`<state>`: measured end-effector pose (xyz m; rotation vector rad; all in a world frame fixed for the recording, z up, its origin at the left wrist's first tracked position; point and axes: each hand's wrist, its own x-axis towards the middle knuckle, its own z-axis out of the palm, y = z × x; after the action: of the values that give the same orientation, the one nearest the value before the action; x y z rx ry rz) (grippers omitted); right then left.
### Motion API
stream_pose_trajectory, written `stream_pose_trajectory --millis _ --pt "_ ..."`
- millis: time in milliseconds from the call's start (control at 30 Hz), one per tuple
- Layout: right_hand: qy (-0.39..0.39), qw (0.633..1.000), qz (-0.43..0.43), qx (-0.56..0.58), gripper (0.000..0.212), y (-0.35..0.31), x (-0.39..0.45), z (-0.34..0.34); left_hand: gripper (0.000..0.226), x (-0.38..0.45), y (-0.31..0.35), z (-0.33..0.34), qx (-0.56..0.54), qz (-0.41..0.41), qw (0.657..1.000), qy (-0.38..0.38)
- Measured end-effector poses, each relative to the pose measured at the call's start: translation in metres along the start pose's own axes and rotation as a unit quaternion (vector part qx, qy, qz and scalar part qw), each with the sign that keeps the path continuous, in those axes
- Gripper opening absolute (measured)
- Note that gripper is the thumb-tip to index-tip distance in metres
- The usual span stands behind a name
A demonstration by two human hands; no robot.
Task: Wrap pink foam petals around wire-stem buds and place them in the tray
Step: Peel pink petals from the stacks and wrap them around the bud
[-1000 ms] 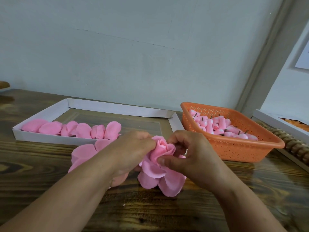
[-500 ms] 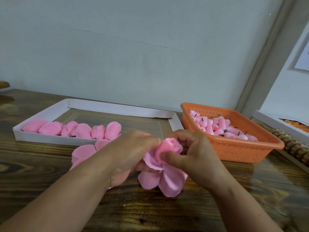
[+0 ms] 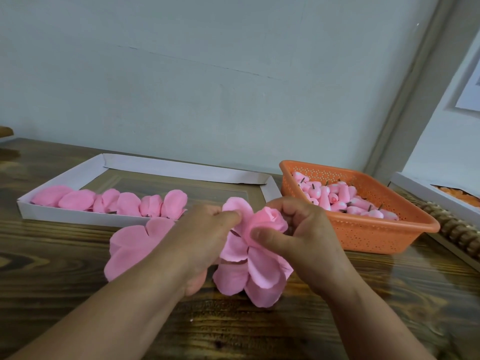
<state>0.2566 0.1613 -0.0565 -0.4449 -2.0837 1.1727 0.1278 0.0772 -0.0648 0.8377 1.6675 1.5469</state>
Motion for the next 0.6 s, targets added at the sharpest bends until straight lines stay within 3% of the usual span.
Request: stream_pose_trajectory --millis 267,400,600 --pt "-0.013 0.999 -0.048 -0.019 0.024 -0.002 -0.002 0.002 0.026 -0.004 0.007 0.004 0.024 0.004 0.990 0.136" --pt "-0.049 0.997 -0.049 -0.021 0.022 0.000 -0.001 -0.001 0.024 -0.006 0.006 0.001 0.072 0.008 0.994 0.086" --pt "-0.162 0.983 -0.050 -0.074 0.019 0.001 0.000 -0.006 0.049 -0.011 0.006 0.003 0.147 0.039 0.986 -0.065"
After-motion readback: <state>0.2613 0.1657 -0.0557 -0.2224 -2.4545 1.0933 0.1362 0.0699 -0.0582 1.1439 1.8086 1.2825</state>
